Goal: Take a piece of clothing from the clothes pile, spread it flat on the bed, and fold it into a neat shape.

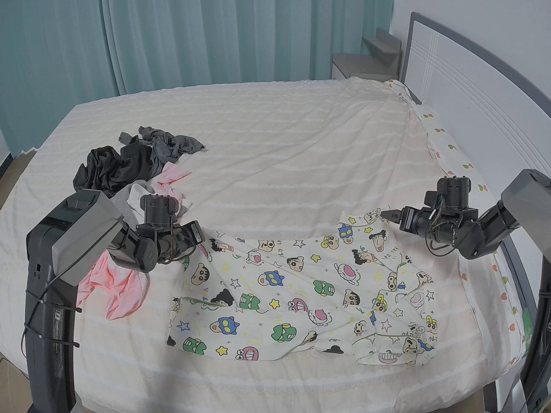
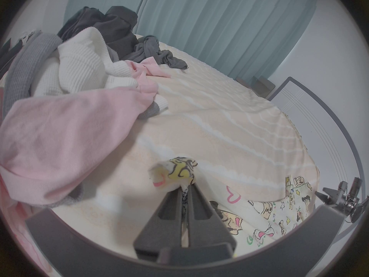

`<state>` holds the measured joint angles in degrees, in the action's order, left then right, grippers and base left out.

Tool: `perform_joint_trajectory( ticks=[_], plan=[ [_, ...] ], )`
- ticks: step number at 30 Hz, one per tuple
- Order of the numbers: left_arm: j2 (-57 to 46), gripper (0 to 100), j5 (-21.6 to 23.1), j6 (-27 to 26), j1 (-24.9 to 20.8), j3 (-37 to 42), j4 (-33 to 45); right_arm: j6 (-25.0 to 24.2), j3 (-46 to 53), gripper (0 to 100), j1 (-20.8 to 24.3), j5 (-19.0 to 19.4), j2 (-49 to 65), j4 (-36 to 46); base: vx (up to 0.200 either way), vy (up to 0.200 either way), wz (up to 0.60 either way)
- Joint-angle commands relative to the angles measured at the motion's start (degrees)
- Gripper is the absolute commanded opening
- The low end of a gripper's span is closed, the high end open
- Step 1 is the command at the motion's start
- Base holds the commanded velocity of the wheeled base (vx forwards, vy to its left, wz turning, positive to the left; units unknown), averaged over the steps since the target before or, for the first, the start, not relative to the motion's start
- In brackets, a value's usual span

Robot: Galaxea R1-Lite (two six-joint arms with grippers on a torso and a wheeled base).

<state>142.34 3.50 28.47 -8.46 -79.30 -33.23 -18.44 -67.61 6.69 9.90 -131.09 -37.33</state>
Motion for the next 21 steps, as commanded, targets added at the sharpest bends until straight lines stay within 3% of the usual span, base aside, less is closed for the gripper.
perform_joint_trajectory(
  ticks=[1, 14, 15, 21],
  plan=[
    [-1.45, 0, -0.95, 0.01, -0.59, 0.20, 0.01, 0.95, -6.31, 100, 0.69, 0.12, -7.17, 1.38, 0.000, 0.000, 0.00],
    [-1.54, 0, -2.27, 0.01, -2.00, 0.64, 0.18, 1.39, -15.27, 100, 3.50, 0.03, -10.51, 8.94, 0.000, 0.000, 0.00],
    [-1.54, 0, -2.27, -0.08, -2.00, 0.73, 0.18, 1.39, -16.41, 0, 3.41, -0.06, -10.95, 9.91, 0.000, 0.000, 0.00],
    [-1.54, 0, -3.32, -0.08, -2.26, 0.81, 0.27, 1.39, -21.95, 0, 2.89, -3.48, -13.58, 12.02, 0.000, 0.000, 0.00]
  ],
)
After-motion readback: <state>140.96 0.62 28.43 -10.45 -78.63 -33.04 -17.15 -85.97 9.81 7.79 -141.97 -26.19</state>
